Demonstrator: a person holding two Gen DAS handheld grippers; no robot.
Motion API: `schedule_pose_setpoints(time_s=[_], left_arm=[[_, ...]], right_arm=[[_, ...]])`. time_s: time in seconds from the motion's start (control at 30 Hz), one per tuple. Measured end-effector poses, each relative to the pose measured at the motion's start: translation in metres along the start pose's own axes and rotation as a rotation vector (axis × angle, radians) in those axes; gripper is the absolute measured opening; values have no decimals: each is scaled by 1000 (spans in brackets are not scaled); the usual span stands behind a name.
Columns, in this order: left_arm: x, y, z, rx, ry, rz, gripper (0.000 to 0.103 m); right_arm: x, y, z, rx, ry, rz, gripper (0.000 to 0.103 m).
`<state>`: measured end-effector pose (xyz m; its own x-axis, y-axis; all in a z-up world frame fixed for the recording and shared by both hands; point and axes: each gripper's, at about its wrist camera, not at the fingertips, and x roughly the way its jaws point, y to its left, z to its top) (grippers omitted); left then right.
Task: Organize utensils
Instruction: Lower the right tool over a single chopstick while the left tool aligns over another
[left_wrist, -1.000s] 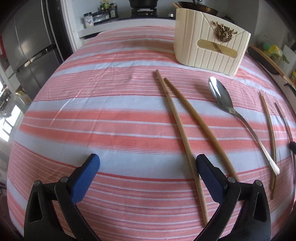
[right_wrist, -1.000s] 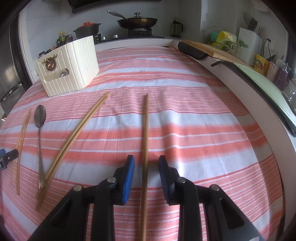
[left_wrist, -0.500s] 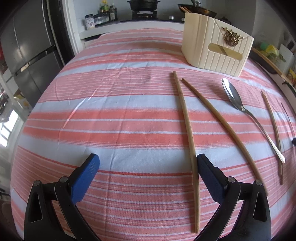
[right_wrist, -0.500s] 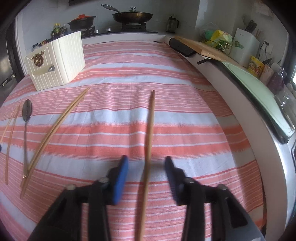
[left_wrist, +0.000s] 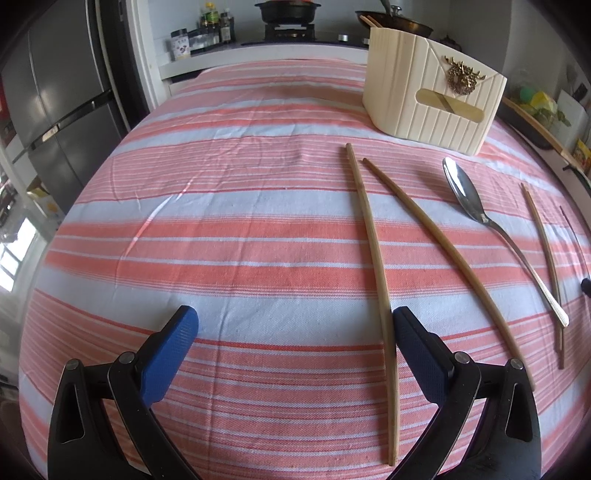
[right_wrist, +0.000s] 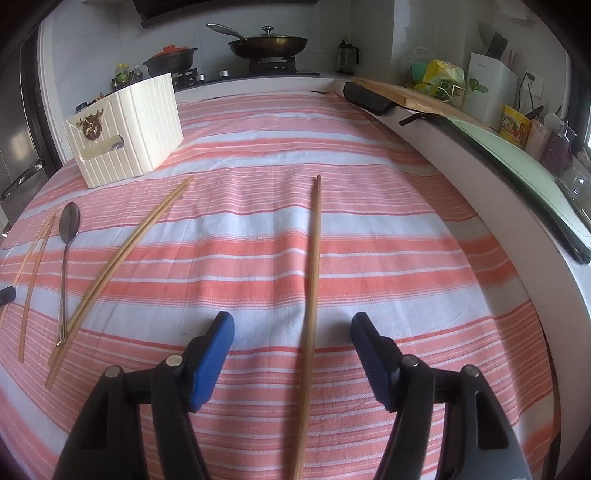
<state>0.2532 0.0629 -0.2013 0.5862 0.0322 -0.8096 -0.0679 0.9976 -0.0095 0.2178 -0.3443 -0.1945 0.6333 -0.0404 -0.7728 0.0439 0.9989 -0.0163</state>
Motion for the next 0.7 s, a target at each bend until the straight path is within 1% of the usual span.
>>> schedule_pose_setpoints(time_s=[0.27,0.4,0.57,0.7], left_arm=[[-4,0,-2,7,4,-10,103],[-6,-2,-5,4,14,1,103],[-7,-2,-7,0,6,5,103],[-6,0,-7,6,6,-6,103]], right_arm=[[0,0,0,-2,-2,-3,67],[0,0,0,-1,-1,-1,67],[1,1,0,-2,-2,-2,67],[1,-1,0,4,-3,4,68]])
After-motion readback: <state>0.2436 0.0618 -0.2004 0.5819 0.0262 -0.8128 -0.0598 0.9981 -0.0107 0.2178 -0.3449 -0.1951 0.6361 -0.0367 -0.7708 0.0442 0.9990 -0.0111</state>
